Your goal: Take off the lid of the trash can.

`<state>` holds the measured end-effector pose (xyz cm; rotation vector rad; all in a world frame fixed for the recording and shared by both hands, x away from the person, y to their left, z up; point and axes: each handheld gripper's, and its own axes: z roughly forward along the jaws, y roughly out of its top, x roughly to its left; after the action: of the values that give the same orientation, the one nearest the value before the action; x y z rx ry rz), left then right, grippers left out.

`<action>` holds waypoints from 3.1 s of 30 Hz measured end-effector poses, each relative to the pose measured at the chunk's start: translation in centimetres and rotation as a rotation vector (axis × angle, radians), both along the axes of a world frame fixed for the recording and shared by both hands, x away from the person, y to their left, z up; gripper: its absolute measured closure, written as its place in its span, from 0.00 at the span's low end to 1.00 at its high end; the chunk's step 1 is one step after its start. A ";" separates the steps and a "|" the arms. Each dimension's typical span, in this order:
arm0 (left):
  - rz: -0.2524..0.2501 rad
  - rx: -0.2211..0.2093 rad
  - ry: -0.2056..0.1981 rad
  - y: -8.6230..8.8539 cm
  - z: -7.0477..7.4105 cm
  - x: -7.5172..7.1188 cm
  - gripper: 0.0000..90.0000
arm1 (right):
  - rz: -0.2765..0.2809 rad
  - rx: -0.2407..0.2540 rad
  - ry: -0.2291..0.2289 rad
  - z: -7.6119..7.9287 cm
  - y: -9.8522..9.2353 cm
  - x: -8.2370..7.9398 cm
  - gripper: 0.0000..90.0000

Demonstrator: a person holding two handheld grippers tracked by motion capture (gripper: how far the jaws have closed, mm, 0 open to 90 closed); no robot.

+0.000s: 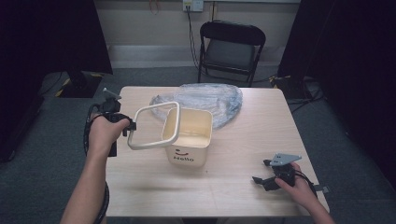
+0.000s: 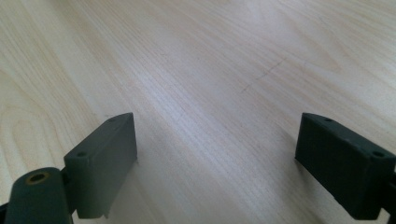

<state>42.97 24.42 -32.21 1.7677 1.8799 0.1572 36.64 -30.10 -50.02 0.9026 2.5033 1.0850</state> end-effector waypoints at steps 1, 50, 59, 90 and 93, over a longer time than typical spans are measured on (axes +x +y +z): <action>0.003 0.001 0.001 0.2 -0.2 0.0 0.91 | 0.000 0.000 0.000 0.0 0.0 0.0 0.13; 0.077 0.058 0.065 4.9 -8.0 -2.1 0.88 | 0.001 -0.001 0.000 0.0 0.0 0.0 0.13; 0.075 0.062 0.091 4.6 -10.0 -2.0 0.89 | 0.001 -0.001 0.000 0.0 0.0 0.0 0.13; -0.014 0.010 -0.117 4.1 -12.1 -2.3 0.41 | 0.001 -0.001 0.000 0.0 0.0 0.0 0.13; -0.056 0.022 -0.141 3.6 -11.9 -2.3 0.33 | 0.001 -0.001 0.000 0.0 0.0 0.0 0.13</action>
<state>40.62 28.06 -44.10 1.7739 1.7341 0.2754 36.64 -30.10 -50.01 0.9008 2.5044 1.0839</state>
